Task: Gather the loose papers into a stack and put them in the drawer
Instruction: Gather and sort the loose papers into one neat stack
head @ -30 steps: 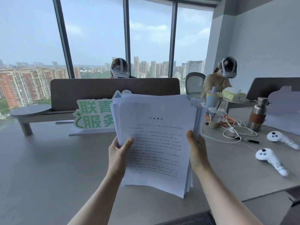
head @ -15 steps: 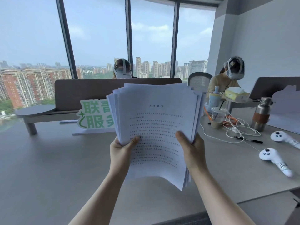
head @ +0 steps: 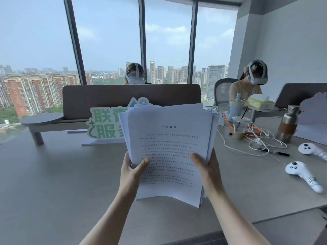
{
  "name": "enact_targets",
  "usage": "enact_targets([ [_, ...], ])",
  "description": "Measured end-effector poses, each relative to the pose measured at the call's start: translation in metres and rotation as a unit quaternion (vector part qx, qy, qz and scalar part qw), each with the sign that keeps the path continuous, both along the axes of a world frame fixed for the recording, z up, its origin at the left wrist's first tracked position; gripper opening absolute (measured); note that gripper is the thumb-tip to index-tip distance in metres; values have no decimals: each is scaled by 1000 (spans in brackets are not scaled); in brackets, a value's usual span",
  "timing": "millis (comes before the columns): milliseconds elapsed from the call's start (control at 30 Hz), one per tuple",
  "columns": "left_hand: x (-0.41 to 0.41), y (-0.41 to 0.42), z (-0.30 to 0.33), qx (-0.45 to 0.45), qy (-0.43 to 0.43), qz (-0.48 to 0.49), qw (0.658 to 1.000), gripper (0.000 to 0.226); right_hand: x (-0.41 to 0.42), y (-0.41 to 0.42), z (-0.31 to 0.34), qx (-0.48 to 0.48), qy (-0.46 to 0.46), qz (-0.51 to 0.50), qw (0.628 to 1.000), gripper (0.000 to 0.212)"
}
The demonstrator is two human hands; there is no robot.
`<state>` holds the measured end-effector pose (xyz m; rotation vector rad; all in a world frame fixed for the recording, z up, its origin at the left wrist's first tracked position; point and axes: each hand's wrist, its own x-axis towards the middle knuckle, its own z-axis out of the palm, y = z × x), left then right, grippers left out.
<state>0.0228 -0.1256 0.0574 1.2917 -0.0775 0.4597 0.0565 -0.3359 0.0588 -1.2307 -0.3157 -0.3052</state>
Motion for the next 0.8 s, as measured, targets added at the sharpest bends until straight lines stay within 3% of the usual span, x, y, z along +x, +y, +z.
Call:
enact_targets([
  [100, 1, 2, -3, 11, 21, -24, 999, 64, 0, 0, -3, -9, 8, 21, 1000, 51],
  [367, 8, 6, -8, 58, 69, 34, 995, 13, 0, 1, -5, -46, 29, -52, 997, 20],
  [467, 8, 13, 10, 75, 54, 59, 994, 12, 4, 0, -2, -63, 48, -64, 995, 21],
  [533, 12, 24, 28, 132, 40, 99, 985, 14, 7, -3, 4, -70, 62, -89, 992, 41],
  [633, 13, 38, 62, 305, 29, 193, 932, 16, 10, -10, 18, -105, 68, -181, 975, 81],
  [700, 9, 39, 84, 440, 19, 257, 860, 20, 10, -15, 27, -140, 29, -230, 963, 89],
  [800, 5, 38, 102, 558, -24, 299, 774, 26, 9, -19, 36, -216, -46, -260, 940, 96],
])
